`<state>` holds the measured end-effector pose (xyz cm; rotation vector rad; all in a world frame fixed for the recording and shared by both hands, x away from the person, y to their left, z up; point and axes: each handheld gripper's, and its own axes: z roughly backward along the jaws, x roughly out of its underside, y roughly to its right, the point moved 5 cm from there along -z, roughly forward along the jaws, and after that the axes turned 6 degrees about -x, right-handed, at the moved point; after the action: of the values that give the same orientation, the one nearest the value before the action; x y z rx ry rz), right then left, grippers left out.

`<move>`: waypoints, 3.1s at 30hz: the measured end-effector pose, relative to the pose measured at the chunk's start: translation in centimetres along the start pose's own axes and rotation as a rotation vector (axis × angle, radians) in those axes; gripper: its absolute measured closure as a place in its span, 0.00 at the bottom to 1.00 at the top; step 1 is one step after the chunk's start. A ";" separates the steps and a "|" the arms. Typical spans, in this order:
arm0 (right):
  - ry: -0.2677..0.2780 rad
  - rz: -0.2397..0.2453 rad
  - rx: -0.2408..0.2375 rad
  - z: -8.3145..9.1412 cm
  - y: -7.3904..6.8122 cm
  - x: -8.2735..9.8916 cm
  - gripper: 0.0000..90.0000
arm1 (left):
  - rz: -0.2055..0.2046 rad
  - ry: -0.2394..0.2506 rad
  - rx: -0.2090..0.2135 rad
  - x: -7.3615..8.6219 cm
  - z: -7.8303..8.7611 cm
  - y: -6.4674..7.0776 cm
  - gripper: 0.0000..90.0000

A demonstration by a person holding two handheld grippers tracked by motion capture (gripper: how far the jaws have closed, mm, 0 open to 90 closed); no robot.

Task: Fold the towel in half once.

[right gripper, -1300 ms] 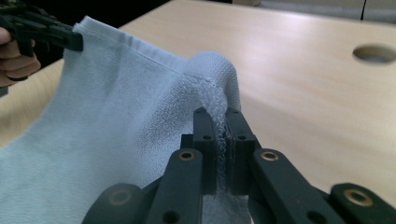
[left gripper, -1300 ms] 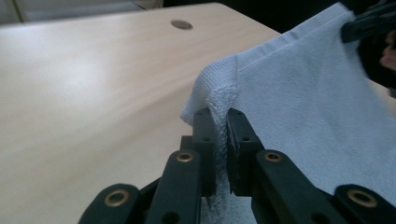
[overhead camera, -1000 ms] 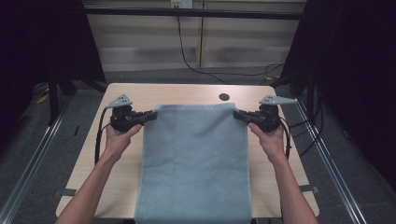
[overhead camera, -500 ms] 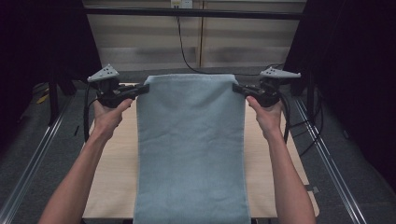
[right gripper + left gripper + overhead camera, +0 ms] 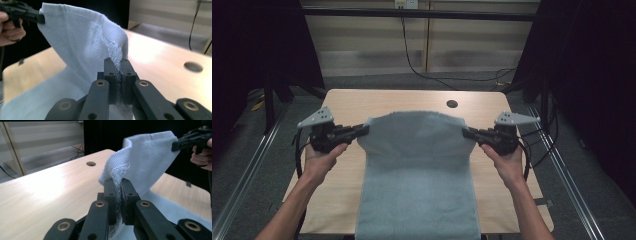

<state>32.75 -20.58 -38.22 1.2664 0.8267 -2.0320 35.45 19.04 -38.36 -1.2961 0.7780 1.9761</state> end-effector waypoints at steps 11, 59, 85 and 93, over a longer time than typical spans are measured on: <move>-0.184 -0.058 -0.052 1.0 -4.2 9.2 0.96 | 0.025 -0.205 0.060 9.4 0.5 3.7 0.95; -0.439 -0.114 0.101 -8.0 3.7 12.5 0.96 | 0.127 -0.392 -0.114 12.5 -8.9 -5.5 0.95; -0.316 -0.205 0.197 -13.9 11.1 9.2 0.96 | 0.199 -0.343 -0.228 10.2 -12.2 -10.7 0.95; -0.178 -0.133 0.148 -11.1 9.7 4.1 0.96 | 0.174 -0.187 -0.210 4.9 -8.9 -10.1 0.95</move>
<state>44.61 -18.91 -47.73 1.1135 0.7042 -2.3109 46.66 19.44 -47.19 -1.1687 0.6239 2.3325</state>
